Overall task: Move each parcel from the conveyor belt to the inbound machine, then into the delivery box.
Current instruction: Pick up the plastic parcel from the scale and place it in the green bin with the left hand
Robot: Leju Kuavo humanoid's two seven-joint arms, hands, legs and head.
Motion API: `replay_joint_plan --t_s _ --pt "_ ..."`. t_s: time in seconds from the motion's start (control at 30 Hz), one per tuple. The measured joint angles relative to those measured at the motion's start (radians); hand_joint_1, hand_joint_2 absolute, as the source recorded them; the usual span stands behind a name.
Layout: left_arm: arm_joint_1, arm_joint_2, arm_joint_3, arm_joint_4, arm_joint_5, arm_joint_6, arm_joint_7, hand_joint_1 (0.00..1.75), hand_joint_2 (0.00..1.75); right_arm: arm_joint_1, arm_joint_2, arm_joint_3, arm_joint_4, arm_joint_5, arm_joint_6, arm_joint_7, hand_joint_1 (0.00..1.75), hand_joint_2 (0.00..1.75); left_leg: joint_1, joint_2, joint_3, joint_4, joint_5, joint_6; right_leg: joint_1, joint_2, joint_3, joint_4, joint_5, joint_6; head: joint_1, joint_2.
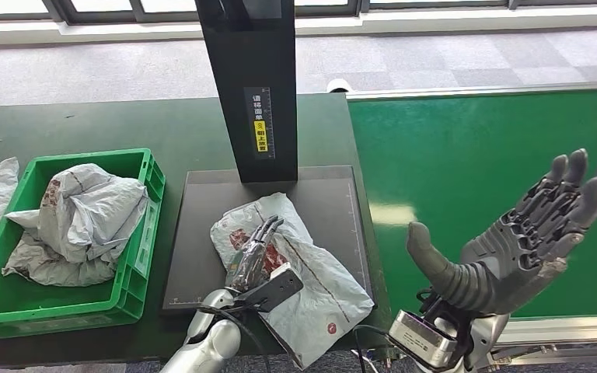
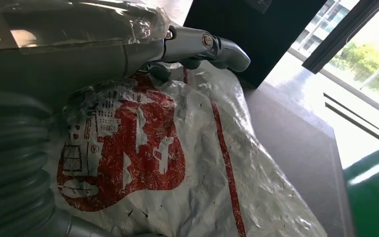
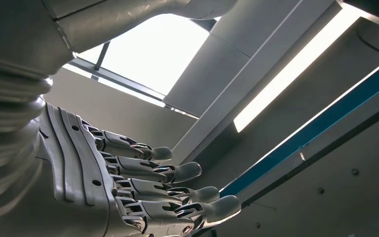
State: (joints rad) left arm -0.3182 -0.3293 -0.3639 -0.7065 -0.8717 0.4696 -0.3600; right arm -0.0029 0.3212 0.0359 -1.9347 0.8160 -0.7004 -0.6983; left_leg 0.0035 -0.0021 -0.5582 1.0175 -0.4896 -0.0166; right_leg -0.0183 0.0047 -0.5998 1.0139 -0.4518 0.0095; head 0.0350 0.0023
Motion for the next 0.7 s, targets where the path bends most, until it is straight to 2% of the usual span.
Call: replay_joint_plan --t_s 0.03,0.07,0.17,0.2,0.27,0.7 --pt "-0.007 -0.002 0.000 0.017 -0.017 0.000 0.010 0.00 1.75 0.000 0.000 0.000 0.000 0.000 0.000 0.000 0.00 1.75 0.000 0.000 0.000 0.000 0.000 0.000 0.000 0.000 0.000 0.000 0.000 0.000 0.000 0.000" --pt "-0.014 -0.006 0.000 0.035 -0.035 0.001 0.022 0.11 1.75 0.000 0.000 0.000 0.001 -0.001 0.000 0.000 0.00 1.75 0.000 0.000 0.000 0.000 0.000 0.000 0.000 0.000 0.000 0.000 0.000 0.000 0.000 0.000" --pt "-0.036 -0.017 0.000 0.087 -0.082 -0.001 0.055 1.34 1.75 -0.001 0.000 0.000 0.002 -0.003 0.000 0.000 0.00 1.75 0.000 -0.001 0.000 0.000 0.000 0.000 0.000 -0.001 0.001 0.000 0.000 0.000 0.000 0.000" --pt "-0.043 -0.021 0.000 0.102 -0.094 -0.003 0.063 1.67 1.75 -0.002 0.000 0.000 0.002 -0.004 0.000 0.000 0.00 1.75 0.000 -0.001 0.001 0.000 0.000 0.000 0.000 -0.001 0.001 0.000 0.000 0.000 0.000 0.000" --pt "-0.055 -0.028 0.000 0.132 -0.117 -0.010 0.080 1.75 1.75 -0.002 0.000 0.000 0.002 -0.007 0.000 0.000 0.00 1.75 0.000 -0.001 0.001 0.000 0.000 0.000 0.000 -0.001 0.002 0.000 0.000 0.000 0.000 0.000" --pt "-0.142 -0.050 -0.041 0.261 -0.327 -0.101 0.276 1.75 1.75 -0.003 0.000 0.000 0.002 -0.020 0.000 0.000 0.00 1.75 0.000 -0.002 0.012 -0.001 -0.006 0.002 0.000 -0.002 0.024 0.000 -0.007 0.001 0.000 0.000"
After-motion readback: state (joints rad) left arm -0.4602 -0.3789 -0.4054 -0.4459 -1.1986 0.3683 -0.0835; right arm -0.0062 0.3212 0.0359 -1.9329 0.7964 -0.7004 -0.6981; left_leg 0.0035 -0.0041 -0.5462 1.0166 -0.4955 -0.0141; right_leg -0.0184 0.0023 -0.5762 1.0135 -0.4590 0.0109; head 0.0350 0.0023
